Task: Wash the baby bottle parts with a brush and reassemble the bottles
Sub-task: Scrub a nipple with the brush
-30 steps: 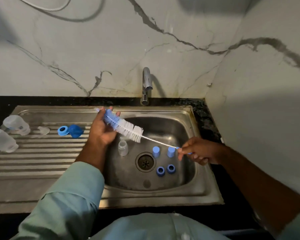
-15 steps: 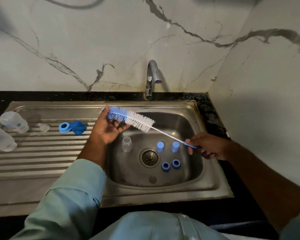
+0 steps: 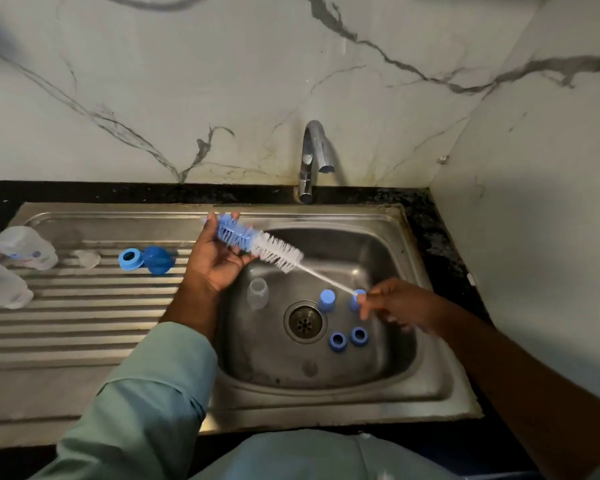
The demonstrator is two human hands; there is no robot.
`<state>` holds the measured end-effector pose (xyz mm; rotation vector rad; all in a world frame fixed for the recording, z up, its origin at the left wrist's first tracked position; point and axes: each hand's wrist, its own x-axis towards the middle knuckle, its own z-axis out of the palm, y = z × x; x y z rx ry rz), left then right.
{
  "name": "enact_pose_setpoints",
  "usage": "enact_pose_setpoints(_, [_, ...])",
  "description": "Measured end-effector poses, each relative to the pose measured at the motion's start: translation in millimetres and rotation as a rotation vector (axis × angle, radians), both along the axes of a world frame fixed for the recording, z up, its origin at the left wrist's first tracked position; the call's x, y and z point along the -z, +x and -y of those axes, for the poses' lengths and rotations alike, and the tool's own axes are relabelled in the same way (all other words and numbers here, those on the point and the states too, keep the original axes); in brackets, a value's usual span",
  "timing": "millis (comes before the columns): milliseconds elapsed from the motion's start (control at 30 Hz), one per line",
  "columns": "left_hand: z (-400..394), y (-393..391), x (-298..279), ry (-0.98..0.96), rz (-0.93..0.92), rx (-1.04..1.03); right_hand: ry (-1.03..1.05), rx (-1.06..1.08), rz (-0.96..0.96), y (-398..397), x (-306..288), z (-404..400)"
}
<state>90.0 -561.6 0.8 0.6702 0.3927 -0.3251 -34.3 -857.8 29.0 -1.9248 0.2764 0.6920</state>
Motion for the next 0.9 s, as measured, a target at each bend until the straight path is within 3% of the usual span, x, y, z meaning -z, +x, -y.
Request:
enact_pose_setpoints(67, [6.8,3.3,1.3,0.042,-0.043,-0.067,-0.461,0.082,0.39,6.7,6.0,-1.7])
enact_pose_setpoints(133, [12.6,4.8,4.6,0.085,-0.068,-0.13,-0.905,0.114,0.606,12.6,10.5,-0.7])
enact_pose_setpoints(200, [14.9,4.9,7.0,0.053,-0.063,-0.143,-1.085,0.105,0.806,9.5,12.7,-3.9])
enact_pose_setpoints(267, [10.4,5.1,7.8,0.004,-0.043,-0.106,-0.898,0.045,0.805,7.5,4.0,-10.4])
enact_pose_setpoints(367, [-2.7,6.5,10.4,0.045,0.008,0.03,-0.029,0.03,0.279,6.4,-12.5,-10.6])
enact_pose_setpoints(400, [-5.3,7.2,10.9,0.048,0.009,0.061,0.112,0.048,0.151,8.7,-14.8,-5.9])
enact_pose_setpoints(467, [-5.1,8.1,12.8,0.058,-0.012,0.053,0.006,0.034,0.206,12.8,-10.1,2.3])
enact_pose_setpoints(633, [6.3,9.3,16.0,0.165,-0.152,-0.07,-0.869,-0.156,0.944,24.8,4.1,13.4])
enact_pose_setpoints(733, [2.1,6.9,21.8,0.137,-0.135,0.039,-1.007,-0.227,1.218,22.9,-0.5,12.9])
enact_pose_setpoints(800, [-2.9,7.4,23.8,0.107,-0.093,0.081,-0.893,-0.259,1.113,17.1,-5.2,1.5])
enact_pose_setpoints(833, [-3.9,8.5,22.0,0.1,-0.072,0.082,-0.742,-0.213,0.979,15.7,-8.4,-4.1])
enact_pose_setpoints(900, [-3.6,11.0,17.1,0.074,-0.034,0.07,-0.207,-0.053,0.455,15.7,-17.7,-7.1])
